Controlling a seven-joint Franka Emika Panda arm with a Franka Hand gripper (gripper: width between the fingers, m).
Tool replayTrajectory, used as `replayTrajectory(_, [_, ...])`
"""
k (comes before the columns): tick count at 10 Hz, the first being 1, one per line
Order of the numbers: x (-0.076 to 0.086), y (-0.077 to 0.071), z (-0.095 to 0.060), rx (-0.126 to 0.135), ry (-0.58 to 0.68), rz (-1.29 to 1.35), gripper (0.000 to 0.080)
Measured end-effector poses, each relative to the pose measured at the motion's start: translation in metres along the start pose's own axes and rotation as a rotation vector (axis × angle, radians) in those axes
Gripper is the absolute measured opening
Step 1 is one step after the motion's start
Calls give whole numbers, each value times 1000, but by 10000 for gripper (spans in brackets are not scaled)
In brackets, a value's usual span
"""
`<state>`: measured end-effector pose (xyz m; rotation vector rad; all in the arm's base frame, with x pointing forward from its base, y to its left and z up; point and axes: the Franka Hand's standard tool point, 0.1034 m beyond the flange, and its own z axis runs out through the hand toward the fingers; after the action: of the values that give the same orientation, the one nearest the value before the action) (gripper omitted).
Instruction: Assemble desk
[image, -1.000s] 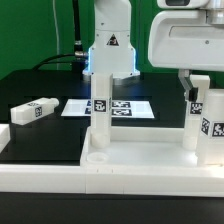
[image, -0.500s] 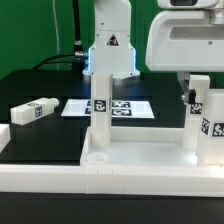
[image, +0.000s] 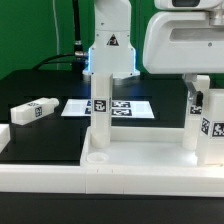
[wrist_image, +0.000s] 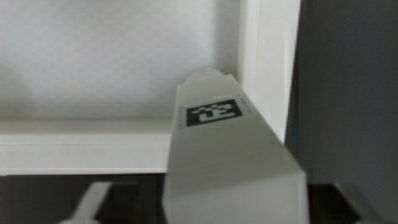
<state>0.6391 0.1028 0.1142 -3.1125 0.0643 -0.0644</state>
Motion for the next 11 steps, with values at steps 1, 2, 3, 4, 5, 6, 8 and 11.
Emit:
replayTrajectory(1, [0,0,0,0,0,26,288])
replayTrajectory(2, [0,0,0,0,0,27,288])
replayTrajectory(3, [0,0,0,1,0,125,288])
replayTrajectory(4, [0,0,0,2,-1,181,288])
replayTrajectory(5, [0,0,0,1,-1,260,288])
replayTrajectory(6, [0,1,0,5,-3,334,288])
replayTrajectory(8, [1,7,0,16,-8,543,288])
replayTrajectory(11, [0,11,1,54,-27,834,289])
